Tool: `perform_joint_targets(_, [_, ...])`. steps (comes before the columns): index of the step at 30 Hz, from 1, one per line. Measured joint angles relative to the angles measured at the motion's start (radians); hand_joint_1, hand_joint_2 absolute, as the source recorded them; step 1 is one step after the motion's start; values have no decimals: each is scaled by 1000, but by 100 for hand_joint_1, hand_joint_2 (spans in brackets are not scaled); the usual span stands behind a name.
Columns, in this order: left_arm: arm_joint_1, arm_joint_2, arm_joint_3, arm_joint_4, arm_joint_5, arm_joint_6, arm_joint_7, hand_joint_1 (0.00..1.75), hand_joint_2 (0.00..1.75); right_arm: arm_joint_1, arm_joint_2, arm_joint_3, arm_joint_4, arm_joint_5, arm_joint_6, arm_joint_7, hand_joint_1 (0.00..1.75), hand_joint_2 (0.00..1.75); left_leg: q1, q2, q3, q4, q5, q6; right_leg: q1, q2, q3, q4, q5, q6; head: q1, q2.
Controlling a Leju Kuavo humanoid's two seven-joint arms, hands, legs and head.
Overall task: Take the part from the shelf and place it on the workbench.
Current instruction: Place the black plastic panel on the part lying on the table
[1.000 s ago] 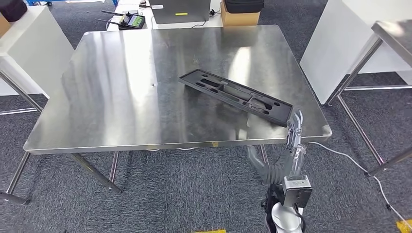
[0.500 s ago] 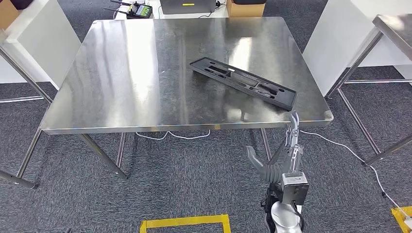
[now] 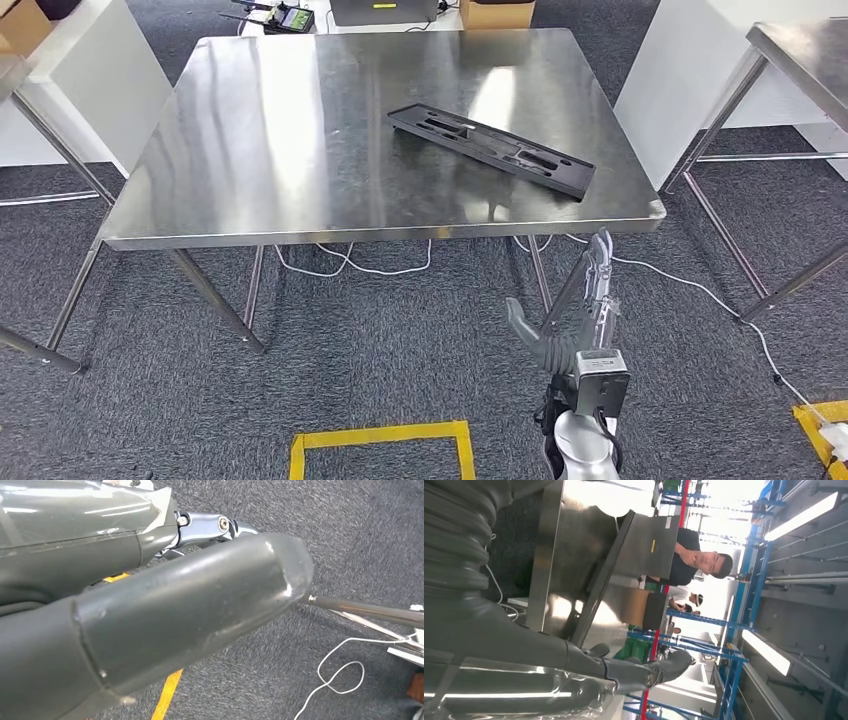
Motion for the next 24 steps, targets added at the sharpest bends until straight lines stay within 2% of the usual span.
perform_joint_targets(2, [-1,0,0,3,-3,-1,0,0,0,0,1,-1,0,0,-2,0,0,175,-10,-4,1,-23,-4,15,2,0,-9,-1,16,20,1,0])
perform_joint_targets(3, [-2,0,0,4,-4,-1,0,0,0,1,0,-2,0,0,-2,0,0,175,-12,-1,-9,-26,6,28,1,0,-16,-1,20,28,1,0])
perform_joint_targets(4, [-3,0,0,6,-4,-1,0,0,0,2,0,-2,1,0,-2,0,0,175,-16,2,-20,-29,18,43,1,1,-27,8,12,31,1,0])
perform_joint_targets(5, [-4,0,0,7,-5,-1,0,0,0,4,0,-3,1,0,-3,0,0,175,-18,6,-34,-33,33,58,2,1,-44,32,-15,27,3,0])
perform_joint_targets(6, [-5,0,0,8,-6,-1,0,0,0,6,-2,-3,2,0,-5,0,0,175,-20,9,-49,-36,48,70,2,2,-62,74,-57,18,6,0])
perform_joint_targets(7, [-6,0,0,8,-7,-1,0,0,0,10,-4,-4,2,-2,-8,-2,0,175,-24,11,-65,-36,61,77,2,3,-80,132,-106,7,8,0])
perform_joint_targets(8, [-6,1,0,10,-8,-2,0,0,0,16,-9,-4,4,-5,-11,-4,0,175,-27,12,-82,-36,75,82,2,3,-94,195,-146,2,11,0])
perform_joint_targets(9, [-5,1,0,12,-9,-5,0,0,0,25,-15,-4,5,-10,-13,-7,0,175,-30,12,-99,-35,88,84,3,3,-97,247,-166,4,12,0])
perform_joint_targets(10, [-4,1,0,13,-9,-7,0,0,0,36,-22,-4,7,-16,-15,-10,0,175,-33,13,-116,-35,101,85,4,3,-88,276,-166,11,13,0])
perform_joint_targets(11, [-1,1,-1,15,-9,-9,0,0,0,45,-27,-4,8,-21,-15,-12,0,175,-35,13,-133,-34,114,84,7,3,-64,271,-149,20,14,0])
perform_joint_targets(12, [1,1,0,15,-9,-11,0,0,0,53,-32,-4,9,-25,-15,-14,0,175,-38,12,-149,-34,127,83,10,3,-22,232,-126,26,14,0])
perform_joint_targets(13, [4,0,0,16,-9,-13,0,0,0,58,-35,-4,8,-28,-15,-16,0,175,-39,13,-162,-33,140,80,14,3,33,165,-113,26,14,0])
perform_joint_targets(14, [6,-1,0,16,-9,-15,0,0,0,63,-38,-4,6,-30,-15,-17,0,175,-42,13,-172,-32,152,77,20,3,93,81,-114,20,14,0])
perform_joint_targets(15, [8,-2,0,16,-10,-17,0,0,0,69,-40,-4,4,-33,-15,-17,0,175,-44,14,-178,-33,164,72,25,3,135,14,-122,12,13,0])
perform_joint_targets(16, [10,-3,0,16,-11,-19,0,0,0,76,-41,-4,1,-37,-15,-16,0,175,-44,14,-181,-35,176,67,30,3,159,-30,-132,3,12,0])
perform_joint_targets(17, [14,-4,0,15,-12,-20,0,0,0,83,-43,-4,-2,-41,-15,-12,0,175,-45,15,-182,-38,188,61,35,3,165,-51,-134,-4,11,0])
perform_joint_targets(18, [19,-3,0,15,-13,-20,0,0,0,89,-45,-4,-1,-45,-14,-4,0,175,-42,16,-183,-41,198,56,28,3,156,-50,-124,-12,9,0])
perform_joint_targets(19, [25,-4,0,15,-15,-21,0,0,0,91,-46,-6,7,-55,-14,8,0,175,-39,14,-187,-36,190,51,23,2,148,-50,-112,-20,9,0])
perform_joint_targets(20, [30,-4,0,14,-18,-21,0,0,0,87,-48,-9,21,-68,-14,25,0,175,-37,12,-195,-18,160,45,17,0,138,-52,-98,-31,7,0])
perform_joint_targets(21, [34,-4,0,14,-20,-21,0,0,0,77,-49,-14,47,-85,-13,38,0,175,-33,9,-205,18,110,39,11,-2,125,-53,-83,-39,5,0])
perform_joint_targets(23, [36,-5,1,14,-26,-20,0,0,0,46,-50,-29,131,-113,-15,53,0,175,-28,5,-226,141,-7,24,13,-3,95,-51,-55,-47,2,0])
perform_joint_targets(24, [36,-5,2,14,-29,-19,0,0,0,27,-51,-37,185,-120,-19,64,0,175,-23,4,-231,203,-35,17,13,-4,80,-50,-41,-45,1,0])
